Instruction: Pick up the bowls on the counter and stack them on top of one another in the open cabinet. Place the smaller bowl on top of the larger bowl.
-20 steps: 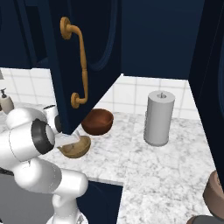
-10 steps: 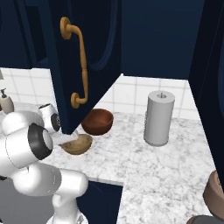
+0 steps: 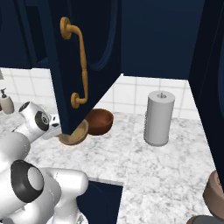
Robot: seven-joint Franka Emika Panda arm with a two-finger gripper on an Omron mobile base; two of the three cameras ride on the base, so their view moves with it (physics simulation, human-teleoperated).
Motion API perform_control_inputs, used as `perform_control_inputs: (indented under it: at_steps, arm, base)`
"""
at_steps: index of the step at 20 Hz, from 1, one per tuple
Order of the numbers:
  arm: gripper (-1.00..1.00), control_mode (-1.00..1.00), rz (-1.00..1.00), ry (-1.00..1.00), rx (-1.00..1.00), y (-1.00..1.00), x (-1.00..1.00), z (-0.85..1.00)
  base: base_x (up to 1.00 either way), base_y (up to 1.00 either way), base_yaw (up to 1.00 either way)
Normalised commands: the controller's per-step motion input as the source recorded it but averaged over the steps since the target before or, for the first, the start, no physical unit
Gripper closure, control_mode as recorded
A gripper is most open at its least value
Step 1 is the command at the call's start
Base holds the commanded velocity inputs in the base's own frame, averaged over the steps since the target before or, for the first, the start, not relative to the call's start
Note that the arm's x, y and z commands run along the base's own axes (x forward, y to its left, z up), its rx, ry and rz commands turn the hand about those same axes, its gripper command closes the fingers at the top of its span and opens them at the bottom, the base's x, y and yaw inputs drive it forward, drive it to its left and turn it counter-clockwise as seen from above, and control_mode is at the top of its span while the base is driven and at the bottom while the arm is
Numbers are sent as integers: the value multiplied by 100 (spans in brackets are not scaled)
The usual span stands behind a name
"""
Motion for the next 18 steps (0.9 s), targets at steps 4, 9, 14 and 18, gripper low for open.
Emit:
perform_control_inputs:
  at_steps: [4,9,14,18]
  arm:
    - [100,-100,1,-15,0,-12,40,59]
    - [100,-100,16,-15,-2,0,31,54]
    - [100,-100,21,-7,-5,0,25,36]
    - [100,-100,5,4,0,-5,60,7]
  base:
    - [0,0,0]
    - [0,0,0]
    - [0,0,0]
    - [0,0,0]
